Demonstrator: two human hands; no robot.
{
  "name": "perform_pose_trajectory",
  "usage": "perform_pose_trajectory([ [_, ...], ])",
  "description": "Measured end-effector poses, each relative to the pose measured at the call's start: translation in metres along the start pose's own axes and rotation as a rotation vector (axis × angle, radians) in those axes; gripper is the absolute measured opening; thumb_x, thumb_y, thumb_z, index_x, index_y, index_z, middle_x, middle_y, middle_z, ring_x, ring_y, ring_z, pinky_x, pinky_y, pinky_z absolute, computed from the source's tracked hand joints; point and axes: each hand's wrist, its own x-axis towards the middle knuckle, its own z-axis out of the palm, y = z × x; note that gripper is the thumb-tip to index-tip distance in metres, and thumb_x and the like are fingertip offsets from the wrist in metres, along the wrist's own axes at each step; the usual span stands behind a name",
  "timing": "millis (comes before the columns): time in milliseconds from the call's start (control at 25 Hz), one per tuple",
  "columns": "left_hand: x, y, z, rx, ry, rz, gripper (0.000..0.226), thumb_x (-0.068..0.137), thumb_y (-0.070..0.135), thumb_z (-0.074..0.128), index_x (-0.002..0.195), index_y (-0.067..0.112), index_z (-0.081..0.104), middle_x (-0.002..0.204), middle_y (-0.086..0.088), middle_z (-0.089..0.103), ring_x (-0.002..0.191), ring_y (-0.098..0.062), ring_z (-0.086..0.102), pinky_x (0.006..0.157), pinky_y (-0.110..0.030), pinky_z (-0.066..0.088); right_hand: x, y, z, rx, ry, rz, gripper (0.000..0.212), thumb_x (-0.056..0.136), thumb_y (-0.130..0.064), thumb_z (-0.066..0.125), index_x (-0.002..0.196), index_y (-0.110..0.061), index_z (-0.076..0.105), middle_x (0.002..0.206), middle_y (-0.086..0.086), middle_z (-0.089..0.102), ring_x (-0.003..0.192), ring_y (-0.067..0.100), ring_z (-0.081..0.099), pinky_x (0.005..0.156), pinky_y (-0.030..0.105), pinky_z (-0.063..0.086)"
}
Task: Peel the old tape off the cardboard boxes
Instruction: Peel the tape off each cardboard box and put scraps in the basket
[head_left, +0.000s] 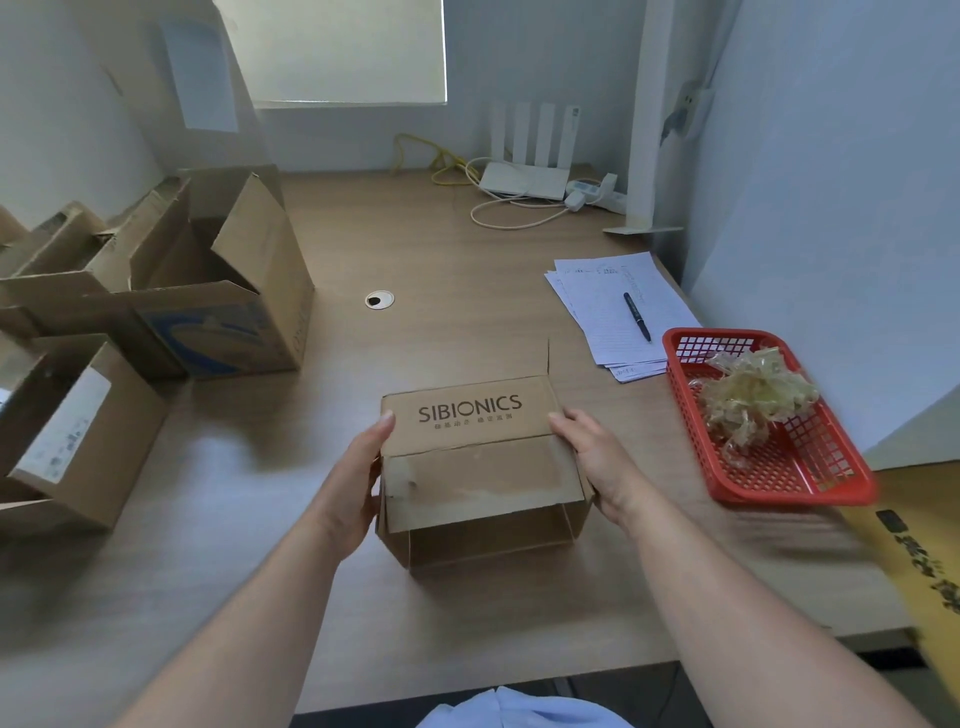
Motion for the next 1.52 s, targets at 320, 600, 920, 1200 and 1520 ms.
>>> perform_pose_trajectory([
  [320,0.012,-0.010,-0.002,0.195,0.180,-0.065,0.045,0.085,0.051,0.063,0.125,0.032,0.051,0.113,0.005,0.064,0.101,-0.020,0.060,0.083,-0.040,0.050,0.003,0.011,0.012,-0.147,-0.042,-0.073,0.045,0.099,-0.024,0.045,0.143,-0.018,0.039,0.134,0.001,0.055,0.121,0.016,0.053,0.106,0.037,0.040],
  [600,0.011,-0.019,-0.034,0.005,0.215,-0.108,0.023,0.087,0.024,0.067,0.109,0.027,0.062,0.098,-0.005,0.074,0.085,-0.030,0.070,0.062,-0.041,0.056,0.013,0.025,0.028,-0.604,-0.007,-0.086,0.062,0.096,-0.035,0.048,0.151,-0.020,0.023,0.153,0.007,0.028,0.140,0.022,0.027,0.116,0.040,0.022],
  [920,0.006,-0.049,-0.046,-0.068,0.353,-0.168,0.027,0.088,0.007,0.061,0.111,0.020,0.060,0.099,-0.010,0.071,0.076,-0.029,0.065,0.062,-0.043,0.055,0.006,0.068,0.040,-1.373,-0.156,-0.059,0.064,0.091,-0.046,0.045,0.149,-0.036,0.019,0.160,0.001,0.003,0.146,0.022,0.002,0.115,0.043,0.009],
  [1200,0.022,-0.079,-0.047,1.001,0.499,0.014,0.081,0.088,0.038,0.062,0.152,0.020,0.016,0.158,-0.011,0.018,0.144,-0.027,0.017,0.112,-0.043,0.023,0.002,0.075,0.045,-1.520,-0.214,-0.063,0.068,0.089,-0.041,0.047,0.149,-0.035,0.015,0.160,0.002,-0.004,0.146,0.023,-0.004,0.115,0.043,0.006],
  [1520,0.035,-0.116,-0.048,1.535,0.163,0.088,0.083,0.081,0.076,-0.001,0.149,0.031,-0.017,0.155,-0.003,-0.029,0.138,-0.018,-0.035,0.117,-0.044,-0.014,0.016,0.075,0.050,-1.510,-0.065,-0.132,0.064,0.094,-0.051,0.038,0.149,-0.030,0.016,0.159,0.004,0.006,0.145,0.025,0.004,0.116,0.044,0.007],
])
